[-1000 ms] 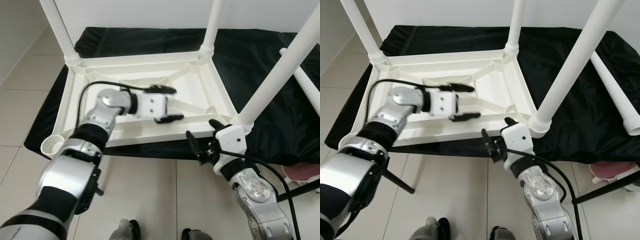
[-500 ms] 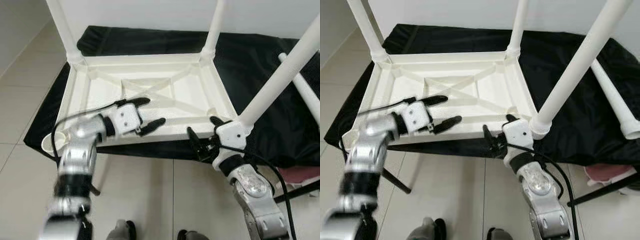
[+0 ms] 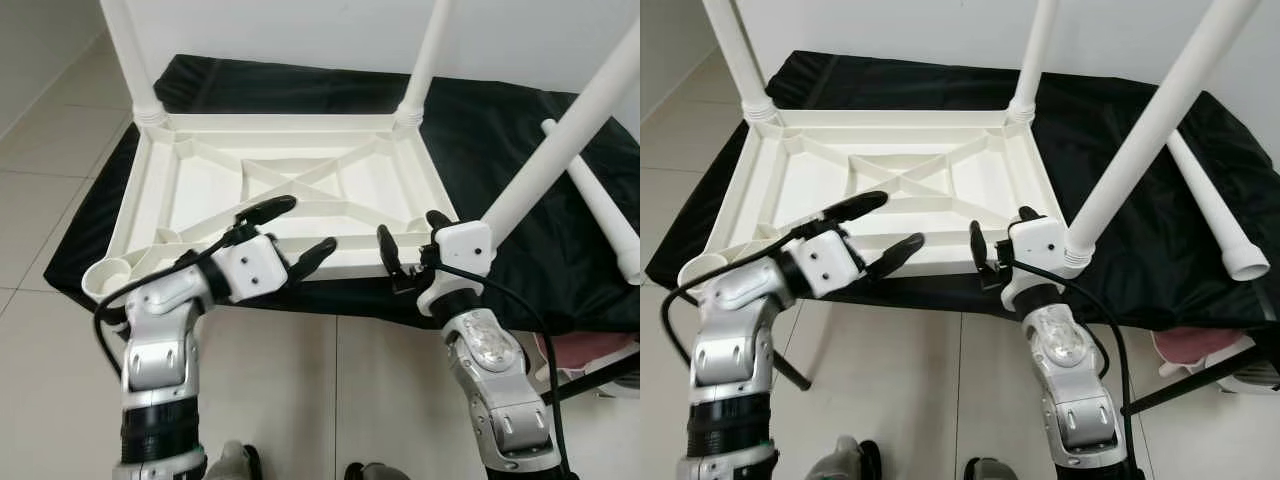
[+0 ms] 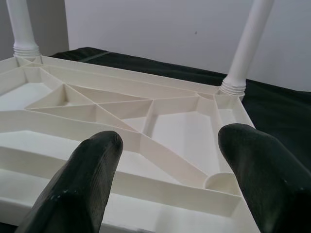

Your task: Building children table

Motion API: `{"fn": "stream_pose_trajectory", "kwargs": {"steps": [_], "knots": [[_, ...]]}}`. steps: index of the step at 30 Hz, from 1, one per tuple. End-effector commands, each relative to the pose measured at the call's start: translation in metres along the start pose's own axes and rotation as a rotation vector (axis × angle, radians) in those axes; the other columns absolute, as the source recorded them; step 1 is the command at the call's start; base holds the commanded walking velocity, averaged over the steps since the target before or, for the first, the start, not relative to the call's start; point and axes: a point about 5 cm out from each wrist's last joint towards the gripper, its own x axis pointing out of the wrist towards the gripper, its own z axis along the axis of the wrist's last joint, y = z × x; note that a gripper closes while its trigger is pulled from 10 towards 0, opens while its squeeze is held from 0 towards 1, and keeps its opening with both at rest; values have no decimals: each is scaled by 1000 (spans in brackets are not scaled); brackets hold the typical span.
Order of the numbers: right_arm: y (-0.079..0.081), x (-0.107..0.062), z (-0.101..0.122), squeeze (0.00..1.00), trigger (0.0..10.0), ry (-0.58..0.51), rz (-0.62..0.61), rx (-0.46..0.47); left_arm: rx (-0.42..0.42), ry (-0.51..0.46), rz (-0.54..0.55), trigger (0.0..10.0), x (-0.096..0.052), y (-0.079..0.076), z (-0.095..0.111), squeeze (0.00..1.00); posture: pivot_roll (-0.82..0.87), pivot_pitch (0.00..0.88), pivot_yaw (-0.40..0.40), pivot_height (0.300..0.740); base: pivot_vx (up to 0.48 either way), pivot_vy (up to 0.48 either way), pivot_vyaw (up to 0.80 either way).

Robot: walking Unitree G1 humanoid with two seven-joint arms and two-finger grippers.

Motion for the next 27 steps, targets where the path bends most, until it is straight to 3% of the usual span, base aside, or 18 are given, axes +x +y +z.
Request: {"fn": "stream_pose_trajectory", "kwargs": {"steps": [1, 4, 5, 7, 10, 12, 13, 15, 17, 19, 20, 21, 22, 23, 25, 27], "knots": [[4, 2, 0, 0, 10000, -14, 0, -2, -34, 65, 706, 10000, -20, 27, -6, 0, -17, 89, -31, 740, 0, 0, 0], [9, 5, 0, 0, 10000, -20, 22, 6, -72, 104, 511, 10000, -14, 9, -10, 0, -11, 90, -26, 740, 0, 0, 0], [9, 5, 0, 0, 10000, -20, 22, 6, -72, 104, 511, 10000, -14, 9, -10, 0, -11, 90, -26, 740, 0, 0, 0], [9, 7, -1, 0, 10000, -22, 29, 4, -192, 73, 271, 10000, -6, -4, -10, 0, -9, 90, -27, 740, 0, 0, 0], [7, 9, -1, 0, 10000, -25, 22, 1, -285, 29, -7, 10000, -6, -18, -5, 0, -9, 89, -24, 740, 0, 0, 0], [7, 10, -1, 0, 10000, -27, 20, 1, -299, 19, -54, 10000, -7, -20, -3, 0, -10, 89, -24, 740, 0, 0, 0], [6, 10, -1, 0, 10000, -28, 19, 0, -365, -15, -200, 10000, -12, -29, 2, 0, -9, 89, -22, 740, 0, 0, 0], [6, 10, -1, 0, 10000, -29, 18, -1, -402, -14, -229, 10000, -13, -30, 3, 0, -13, 89, -20, 740, 0, 0, 0], [6, 10, -1, 0, 10000, -29, 16, 1, -320, 19, -146, 10000, -11, -23, -1, 0, -15, 90, -16, 740, 0, 0, 0], [7, 9, -2, 0, 10000, -30, 13, 2, -300, 9, 24, 10000, -6, -8, -2, 0, -14, 91, -13, 740, 0, 0, 0], [7, 9, -2, 0, 10000, -30, 13, 2, -300, 9, 24, 10000, -6, -8, -2, 0, -14, 91, -13, 740, 0, 0, 0], [7, 9, -2, 0, 10000, -30, 10, 3, -236, 48, 249, 10000, -2, 10, -6, 0, -12, 93, -13, 740, 0, 0, 0], [7, 9, -2, 0, 10000, -30, 10, 3, -236, 48, 249, 10000, -2, 10, -6, 0, -12, 93, -13, 740, 0, 0, 0], [7, 9, -2, 0, 10000, -30, 7, 4, -200, 102, 516, 10000, -4, 32, -12, 0, -13, 94, -9, 740, 0, 0, 0], [8, 8, -2, 0, 10000, -30, 4, 6, -143, 165, 832, 10000, -16, 54, -15, 0, -11, 94, -8, 740, 0, 0, 0], [7, 8, -3, 0, 10000, -29, -2, 8, -154, 205, 938, 10000, -26, 53, -17, 0, -11, 96, -7, 740, 0, 0, 0]]}}
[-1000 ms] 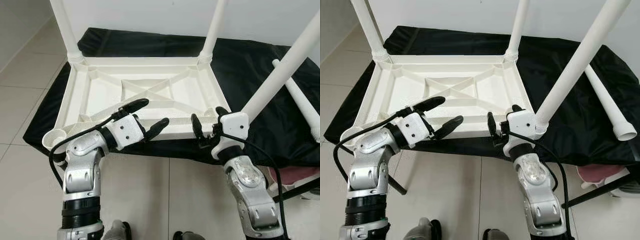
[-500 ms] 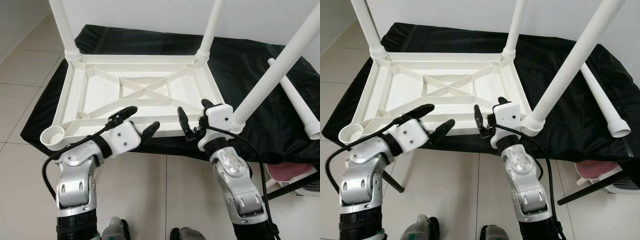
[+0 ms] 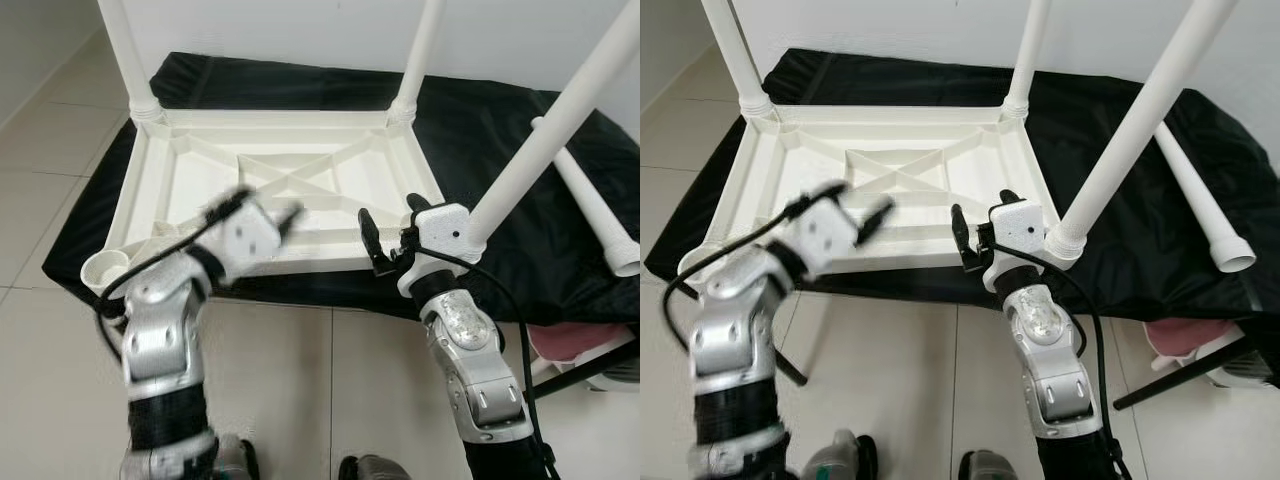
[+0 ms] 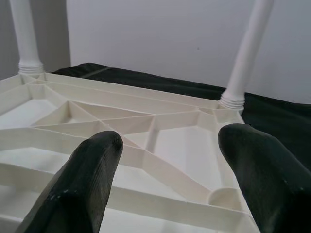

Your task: Building children table

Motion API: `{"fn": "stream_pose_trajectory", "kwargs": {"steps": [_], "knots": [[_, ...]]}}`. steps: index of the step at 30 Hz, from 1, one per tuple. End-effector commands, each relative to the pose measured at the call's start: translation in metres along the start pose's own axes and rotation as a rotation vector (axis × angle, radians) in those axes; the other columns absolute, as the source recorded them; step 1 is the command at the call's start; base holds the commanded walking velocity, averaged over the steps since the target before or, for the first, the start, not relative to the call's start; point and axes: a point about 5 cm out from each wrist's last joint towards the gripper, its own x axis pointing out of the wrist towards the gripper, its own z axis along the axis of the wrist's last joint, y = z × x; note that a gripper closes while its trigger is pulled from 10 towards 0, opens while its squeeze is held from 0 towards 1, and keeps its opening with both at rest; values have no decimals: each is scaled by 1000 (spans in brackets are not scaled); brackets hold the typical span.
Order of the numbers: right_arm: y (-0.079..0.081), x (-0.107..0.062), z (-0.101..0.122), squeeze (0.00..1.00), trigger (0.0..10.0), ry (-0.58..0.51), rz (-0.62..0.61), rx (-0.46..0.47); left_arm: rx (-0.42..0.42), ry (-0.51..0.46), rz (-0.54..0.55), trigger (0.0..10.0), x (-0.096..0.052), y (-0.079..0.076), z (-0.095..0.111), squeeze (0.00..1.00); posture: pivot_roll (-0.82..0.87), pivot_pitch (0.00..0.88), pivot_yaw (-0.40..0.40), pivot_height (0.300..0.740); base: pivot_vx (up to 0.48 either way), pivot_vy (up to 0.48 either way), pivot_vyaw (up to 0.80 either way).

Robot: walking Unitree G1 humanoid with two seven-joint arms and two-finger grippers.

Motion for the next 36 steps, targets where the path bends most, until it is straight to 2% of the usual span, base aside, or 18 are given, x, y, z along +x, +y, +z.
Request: {"fn": "stream_pose_trajectory", "kwargs": {"steps": [1, 4, 6, 7, 11, 13, 14, 16, 18, 22, 24, 33, 36], "knots": [[-1, -2, -2, 0, 10000, 2, -12, -7, 0, 60, 143, 10000, -9, 10, -11, 0, -11, 96, -7, 740, 0, 0, 0], [-1, -2, -4, 0, 10000, 7, -16, -6, 41, 57, 58, 10000, -21, -2, -14, 0, -6, 96, -7, 740, 0, 0, 0], [-1, -2, -4, 0, 10000, 7, -16, -6, 41, 57, 58, 10000, -21, -2, -14, 0, -6, 96, -7, 740, 0, 0, 0], [-1, -2, -4, 0, 10000, 9, -16, -5, 32, 36, -35, 10000, -28, -15, -16, 0, -4, 95, -12, 740, 0, 0, 0], [-1, -2, -5, 0, 10000, 10, -16, -4, -12, 18, -89, 10000, -30, -24, -15, 0, -3, 94, -13, 740, 0, 0, 0], [-1, -3, -6, 0, 10000, 14, -16, -3, -171, 30, -110, 10000, -32, -31, -16, 0, -8, 80, -30, 740, 0, 0, 0], [-1, -3, -6, 0, 10000, 14, -16, -3, -171, 30, -110, 10000, -32, -31, -16, 0, -8, 80, -30, 740, 0, 0, 0], [-1, -5, -8, 0, 10000, 21, -17, -1, -291, 24, -111, 10000, -31, -37, -12, 0, -5, 65, -46, 740, 0, 0, 0], [-1, -6, -10, 0, 10000, 24, -18, -1, -323, 6, -111, 10000, -30, -40, -7, 0, -2, 58, -52, 740, 0, 0, 0], [-2, -7, -11, 0, 10000, 27, -17, -2, -342, -39, -121, 10000, -29, -42, 4, 0, 1, 53, -52, 740, 0, 0, 0], [-1, -5, -12, 0, 10000, 25, -19, -1, -310, -75, -129, 10000, -27, -40, 10, 0, 5, 46, -47, 740, 0, 0, 0], [2, -2, -12, 0, 10000, 15, -24, 4, -252, -87, -146, 10000, -20, -40, 11, 0, 10, 46, -32, 740, 0, 0, 0], [2, -3, -13, 0, 10000, 14, -27, 4, -292, -82, -153, 10000, -19, -40, 14, 0, 11, 49, -26, 740, 0, 0, 0]]}}
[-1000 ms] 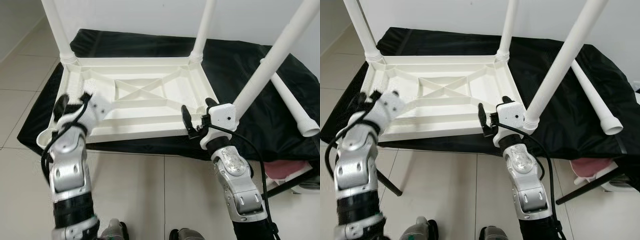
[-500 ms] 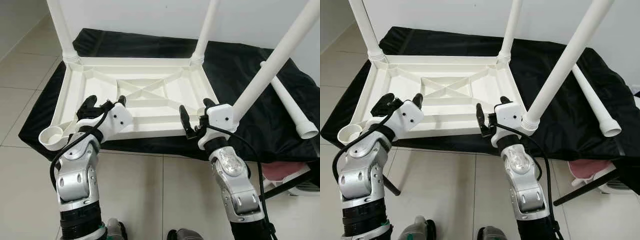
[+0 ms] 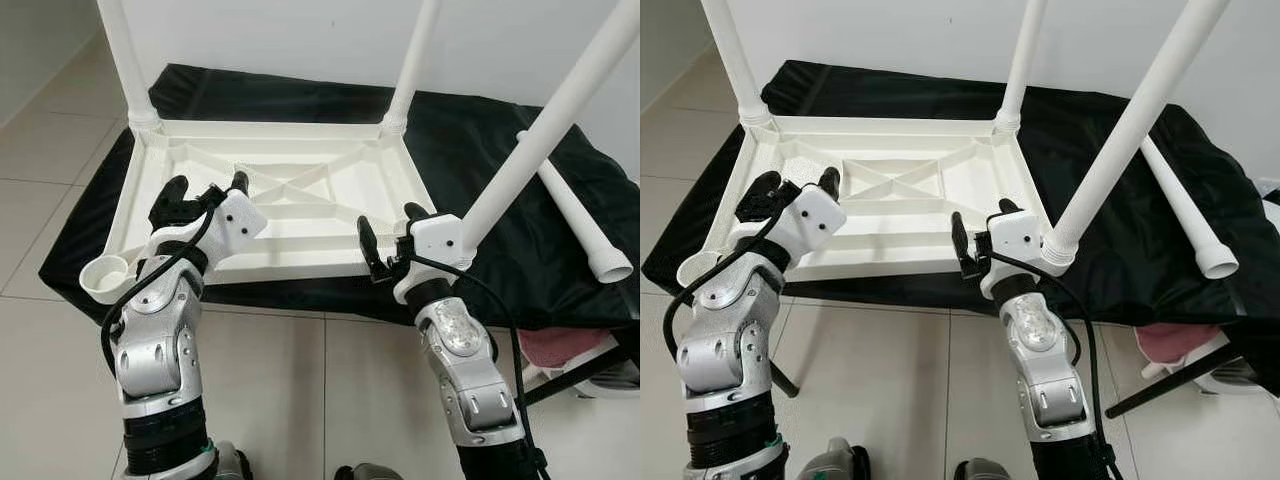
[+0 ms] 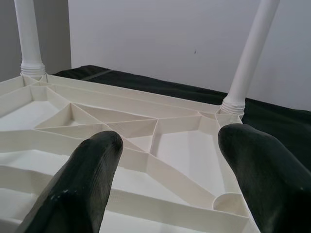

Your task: Building children table

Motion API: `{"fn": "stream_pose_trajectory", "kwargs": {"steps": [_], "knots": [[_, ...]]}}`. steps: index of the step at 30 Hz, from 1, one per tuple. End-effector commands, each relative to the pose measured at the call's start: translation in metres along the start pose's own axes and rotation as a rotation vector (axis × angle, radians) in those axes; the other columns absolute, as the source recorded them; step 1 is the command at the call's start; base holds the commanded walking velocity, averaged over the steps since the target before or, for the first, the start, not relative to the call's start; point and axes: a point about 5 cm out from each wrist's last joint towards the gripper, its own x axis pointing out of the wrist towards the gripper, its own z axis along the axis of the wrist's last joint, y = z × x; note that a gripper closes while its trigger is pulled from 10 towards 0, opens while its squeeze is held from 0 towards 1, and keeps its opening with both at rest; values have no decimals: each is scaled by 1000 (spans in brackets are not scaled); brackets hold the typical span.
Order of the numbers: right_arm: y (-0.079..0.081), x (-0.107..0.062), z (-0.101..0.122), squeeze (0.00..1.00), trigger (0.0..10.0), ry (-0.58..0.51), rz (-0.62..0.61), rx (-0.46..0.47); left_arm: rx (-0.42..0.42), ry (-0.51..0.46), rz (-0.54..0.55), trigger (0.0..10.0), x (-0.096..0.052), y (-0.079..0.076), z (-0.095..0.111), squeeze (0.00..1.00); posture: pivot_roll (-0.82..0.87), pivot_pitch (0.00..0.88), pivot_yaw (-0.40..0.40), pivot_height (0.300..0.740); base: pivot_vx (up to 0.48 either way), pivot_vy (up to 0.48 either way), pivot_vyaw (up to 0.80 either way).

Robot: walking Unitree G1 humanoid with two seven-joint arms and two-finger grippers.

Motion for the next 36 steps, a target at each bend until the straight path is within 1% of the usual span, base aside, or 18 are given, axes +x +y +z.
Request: {"fn": "stream_pose_trajectory", "kwargs": {"steps": [1, 2, 3, 4, 5, 7, 8, 10, 14, 15, 17, 18, 20, 22, 23, 33, 35, 36], "knots": [[0, 0, -2, 0, 10000, 1, -9, -2, -89, -3, -41, 10000, 4, -10, 2, 0, 13, 52, -24, 740, 0, 0, 0], [0, 0, -2, 0, 10000, 1, -9, -2, -89, -3, -41, 10000, 4, -10, 2, 0, 13, 52, -24, 740, 0, 0, 0], [0, 0, -3, 0, 10000, 0, -12, -1, -35, -28, -55, 10000, 5, -11, 7, 0, 14, 55, -21, 740, 0, 0, 0], [0, 0, -3, 0, 10000, 0, -12, -1, -35, -28, -55, 10000, 5, -11, 7, 0, 14, 55, -21, 740, 0, 0, 0], [1, 0, -3, 0, 10000, -1, -13, 0, 16, -40, -74, 10000, 6, -12, 9, 0, 16, 58, -21, 740, 0, 0, 0], [1, 0, -3, 0, 10000, -1, -13, 2, 74, -54, -99, 10000, 6, -14, 11, 0, 18, 60, -19, 740, 0, 0, 0], [2, 0, -3, 0, 10000, -1, -12, 3, 92, -59, -107, 10000, 6, -15, 12, 0, 18, 60, -19, 740, 0, 0, 0], [2, 0, -3, 0, 10000, -1, -12, 3, 92, -59, -107, 10000, 6, -15, 12, 0, 18, 60, -19, 740, 0, 0, 0], [3, 0, -4, 0, 10000, 0, -14, 7, 174, -64, -153, 10000, 6, -19, 11, 0, 23, 65, -13, 740, 0, 0, 0], [3, 0, -4, 0, 10000, 0, -14, 7, 174, -64, -153, 10000, 6, -19, 11, 0, 23, 65, -13, 740, 0, 0, 0], [3, 0, -4, 0, 10000, 0, -15, 8, 259, -71, -191, 10000, 4, -22, 10, 0, 24, 67, -11, 740, 0, 0, 0], [3, 0, -4, 0, 10000, 0, -15, 8, 259, -71, -191, 10000, 4, -22, 10, 0, 24, 67, -11, 740, 0, 0, 0], [3, 0, -4, 0, 10000, 0, -16, 9, 295, -74, -207, 10000, 3, -24, 9, 0, 24, 67, -11, 740, 0, 0, 0], [4, 0, -5, 0, 10000, 2, -16, 9, 378, -82, -238, 10000, 1, -26, 7, 0, 28, 68, -9, 740, 0, 0, 0], [4, 0, -5, 0, 10000, 3, -17, 10, 401, -84, -247, 10000, 1, -27, 5, 0, 28, 69, -8, 740, 0, 0, 0], [5, 0, -6, 0, 10000, 6, -17, 14, 409, -82, -230, 10000, 1, -22, 5, 0, 33, 72, -4, 740, 0, 0, 0], [6, 0, -7, 0, 10000, 6, -17, 14, 389, -81, -218, 10000, 2, -21, 6, 0, 35, 72, -3, 740, 0, 0, 0], [6, 0, -7, 0, 10000, 6, -17, 15, 355, -76, -204, 10000, 3, -20, 6, 0, 36, 72, -4, 740, 0, 0, 0]]}}
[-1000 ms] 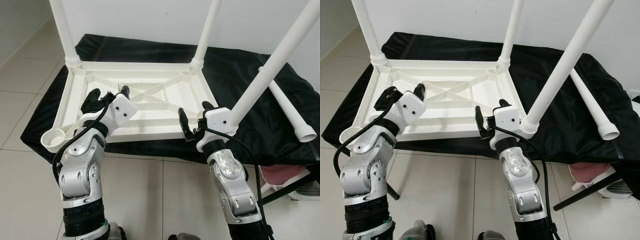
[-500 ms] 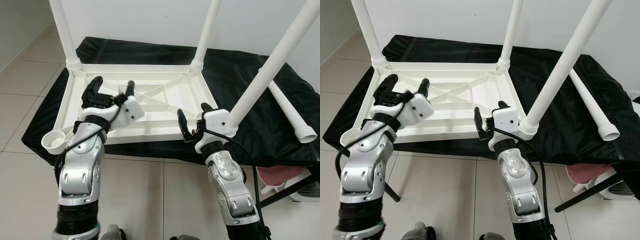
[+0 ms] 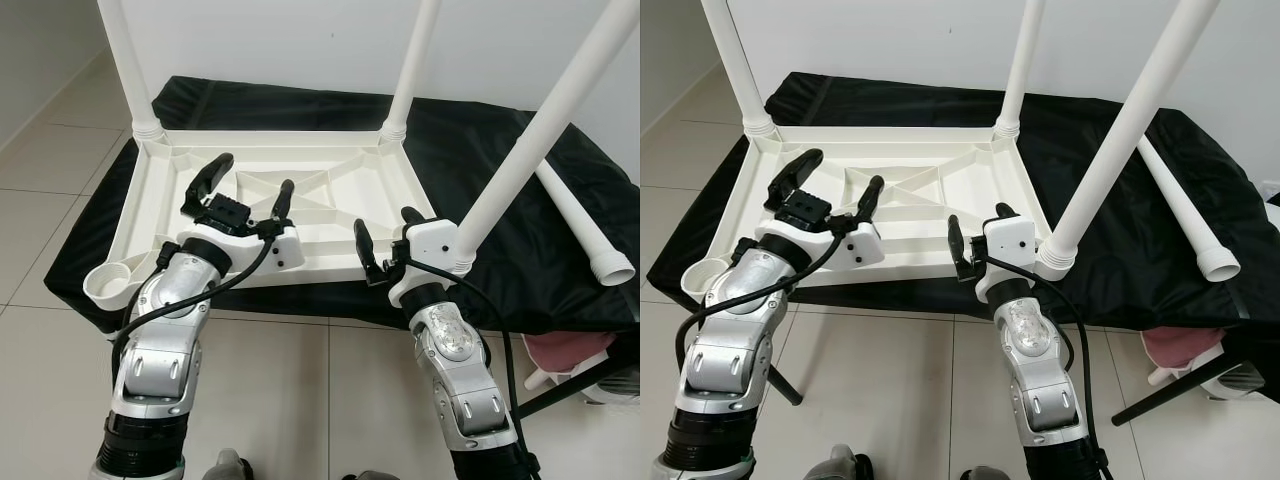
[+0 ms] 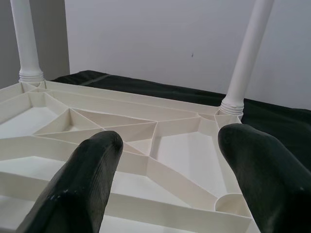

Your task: Building children table

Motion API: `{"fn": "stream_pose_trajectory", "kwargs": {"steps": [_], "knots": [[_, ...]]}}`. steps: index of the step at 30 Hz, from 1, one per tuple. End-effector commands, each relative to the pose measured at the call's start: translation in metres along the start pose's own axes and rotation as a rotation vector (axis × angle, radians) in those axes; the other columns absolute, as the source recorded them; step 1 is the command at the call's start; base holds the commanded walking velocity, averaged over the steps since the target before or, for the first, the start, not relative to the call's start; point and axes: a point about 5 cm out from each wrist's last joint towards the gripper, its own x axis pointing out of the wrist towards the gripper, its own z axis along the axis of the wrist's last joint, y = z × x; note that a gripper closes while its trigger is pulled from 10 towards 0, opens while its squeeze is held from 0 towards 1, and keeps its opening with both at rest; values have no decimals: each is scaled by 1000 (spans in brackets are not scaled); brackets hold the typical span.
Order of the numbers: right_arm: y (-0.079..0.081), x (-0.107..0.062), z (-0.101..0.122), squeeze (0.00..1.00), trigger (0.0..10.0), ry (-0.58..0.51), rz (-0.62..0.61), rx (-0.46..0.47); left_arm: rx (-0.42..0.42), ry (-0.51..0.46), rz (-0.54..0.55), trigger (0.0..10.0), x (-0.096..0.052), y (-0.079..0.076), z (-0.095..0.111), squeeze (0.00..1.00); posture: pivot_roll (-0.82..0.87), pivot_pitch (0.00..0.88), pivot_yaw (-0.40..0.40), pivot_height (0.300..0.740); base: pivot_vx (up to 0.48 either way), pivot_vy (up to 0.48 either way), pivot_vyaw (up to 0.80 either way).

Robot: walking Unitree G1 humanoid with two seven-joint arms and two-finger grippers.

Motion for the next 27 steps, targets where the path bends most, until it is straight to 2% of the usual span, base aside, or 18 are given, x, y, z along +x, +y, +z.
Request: {"fn": "stream_pose_trajectory", "kwargs": {"steps": [1, 2, 4, 13, 27], "knots": [[1, -1, -4, 0, 10000, 9, -1, -1, -95, 19, 41, 10000, 1, 4, -4, 0, 36, 72, -4, 740, 0, 0, 0], [1, 0, -4, 0, 10000, 9, -1, -1, -131, 23, 57, 10000, 2, 5, -4, 0, 35, 72, -4, 740, 0, 0, 0], [1, 0, -4, 0, 10000, 9, -1, -1, -139, 25, 63, 10000, 2, 6, -5, 0, 36, 72, -4, 740, 0, 0, 0], [1, 0, -4, 0, 10000, 8, 2, -1, -99, 25, 59, 10000, 1, 5, -9, 0, 37, 71, -8, 740, 0, 0, 0], [3, 1, -5, 0, 10000, 9, 14, 4, -101, 45, 73, 10000, -3, 5, -13, 0, 45, 69, -17, 740, 0, 0, 0]]}}
